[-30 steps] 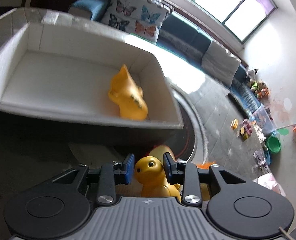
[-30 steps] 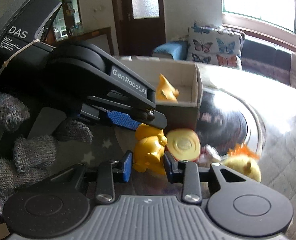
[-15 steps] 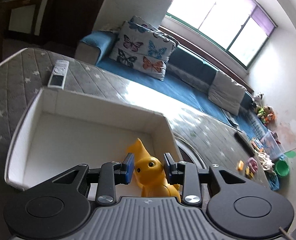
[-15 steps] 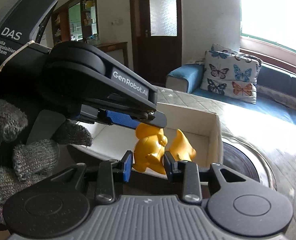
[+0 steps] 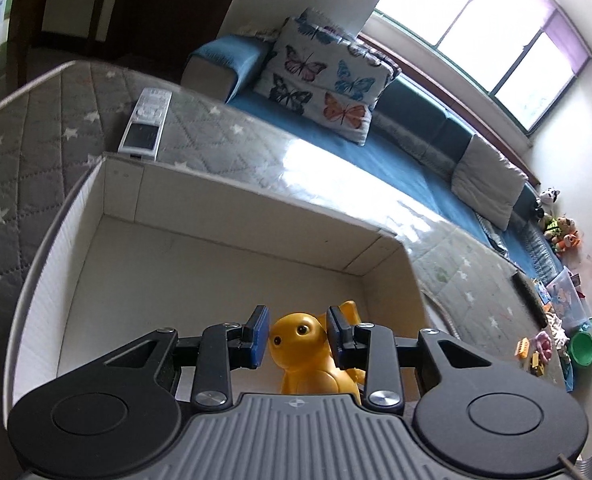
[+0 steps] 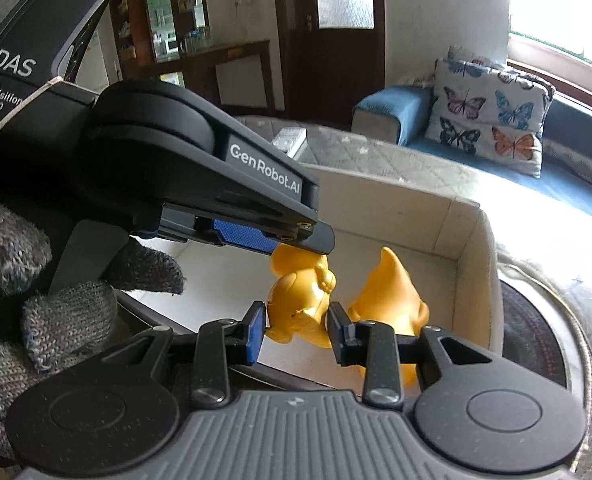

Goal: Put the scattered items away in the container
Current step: 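Carry the duckling into the grey box and open the left gripper, then move the left gripper toward the yellow plush chick, then grasp the yellow plush chick with the left gripper and lift it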

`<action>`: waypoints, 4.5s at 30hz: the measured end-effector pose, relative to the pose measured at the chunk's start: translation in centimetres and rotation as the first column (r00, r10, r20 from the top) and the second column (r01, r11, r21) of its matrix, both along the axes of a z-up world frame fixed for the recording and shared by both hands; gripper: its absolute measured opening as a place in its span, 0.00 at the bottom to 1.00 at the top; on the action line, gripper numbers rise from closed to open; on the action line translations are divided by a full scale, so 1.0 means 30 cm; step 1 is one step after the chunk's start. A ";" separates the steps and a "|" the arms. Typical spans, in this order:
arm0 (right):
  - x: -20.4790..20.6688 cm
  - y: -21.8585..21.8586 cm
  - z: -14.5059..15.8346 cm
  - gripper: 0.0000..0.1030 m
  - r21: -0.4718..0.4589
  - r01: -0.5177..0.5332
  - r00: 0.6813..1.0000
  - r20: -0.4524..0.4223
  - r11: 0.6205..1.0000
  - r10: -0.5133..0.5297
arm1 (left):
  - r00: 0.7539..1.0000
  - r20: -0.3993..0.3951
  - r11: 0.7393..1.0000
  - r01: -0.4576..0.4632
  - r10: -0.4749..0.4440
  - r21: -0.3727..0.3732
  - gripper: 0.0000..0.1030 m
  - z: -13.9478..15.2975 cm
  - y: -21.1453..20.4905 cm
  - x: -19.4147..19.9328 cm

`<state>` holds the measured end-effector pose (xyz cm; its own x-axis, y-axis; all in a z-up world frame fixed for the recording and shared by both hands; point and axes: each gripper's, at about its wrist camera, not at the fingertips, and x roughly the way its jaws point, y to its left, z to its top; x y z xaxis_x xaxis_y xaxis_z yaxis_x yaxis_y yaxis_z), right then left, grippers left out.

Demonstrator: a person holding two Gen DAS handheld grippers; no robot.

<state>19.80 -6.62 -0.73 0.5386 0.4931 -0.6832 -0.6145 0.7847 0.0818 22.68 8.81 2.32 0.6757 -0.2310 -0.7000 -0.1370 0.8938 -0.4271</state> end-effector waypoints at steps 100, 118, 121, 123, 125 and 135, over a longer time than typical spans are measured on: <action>-0.520 -0.649 -0.020 0.95 0.016 0.401 0.914 0.051 0.916 -0.402 | 0.924 0.010 0.922 0.381 -0.383 0.063 0.33 0.005 -0.546 -0.337; -0.473 -0.659 -0.073 0.81 0.039 0.414 0.910 -0.010 0.909 -0.414 | 0.868 -0.051 0.865 0.496 -0.494 0.075 0.34 -0.031 -0.703 -0.239; -0.464 -0.661 -0.076 0.77 0.049 0.415 0.910 -0.018 0.909 -0.414 | 0.869 -0.059 0.865 0.494 -0.491 0.084 0.34 -0.035 -0.715 -0.222; -0.456 -0.661 -0.078 0.71 0.056 0.412 0.911 -0.024 0.909 -0.411 | 0.869 -0.057 0.864 0.496 -0.492 0.087 0.34 -0.035 -0.719 -0.213; -0.447 -0.662 -0.083 0.67 0.057 0.409 0.912 -0.034 0.911 -0.408 | 0.867 -0.065 0.862 0.498 -0.493 0.093 0.34 -0.040 -0.724 -0.199; -0.423 -0.677 -0.098 0.49 0.085 0.402 0.915 -0.068 0.912 -0.397 | 0.867 -0.124 0.862 0.495 -0.483 0.104 0.34 -0.093 -0.742 -0.153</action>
<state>7.12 -26.94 -3.67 0.6716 0.3073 -0.6741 -0.2445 0.9509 0.1900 18.11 -13.44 -0.47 0.4316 -0.4195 -0.7986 0.2997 0.9017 -0.3117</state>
